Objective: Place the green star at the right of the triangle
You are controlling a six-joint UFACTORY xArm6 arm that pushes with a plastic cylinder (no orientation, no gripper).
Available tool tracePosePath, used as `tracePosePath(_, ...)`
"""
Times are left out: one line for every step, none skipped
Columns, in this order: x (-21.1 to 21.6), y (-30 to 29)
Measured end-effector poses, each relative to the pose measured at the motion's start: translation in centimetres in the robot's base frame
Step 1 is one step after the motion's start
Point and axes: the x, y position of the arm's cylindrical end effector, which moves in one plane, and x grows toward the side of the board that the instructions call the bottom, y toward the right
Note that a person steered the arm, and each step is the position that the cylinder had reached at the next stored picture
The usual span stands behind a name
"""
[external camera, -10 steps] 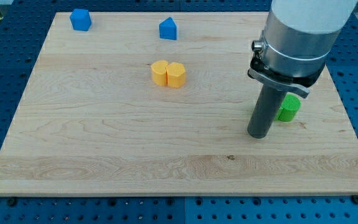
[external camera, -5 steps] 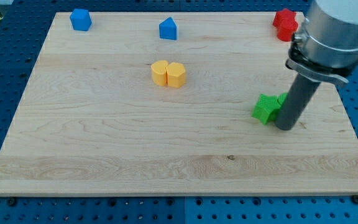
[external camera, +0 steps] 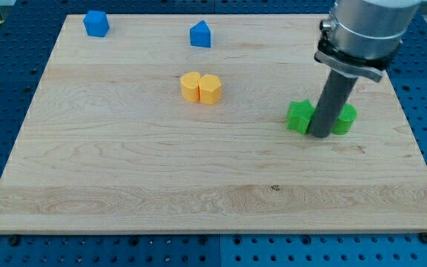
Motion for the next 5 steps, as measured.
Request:
tracePosePath(-2.8, -2.6)
tracePosePath(-3.6, -6.0)
tracePosePath(-4.5, -9.3)
tracePosePath(-6.3, -12.2)
tracePosePath(-9.6, -13.3)
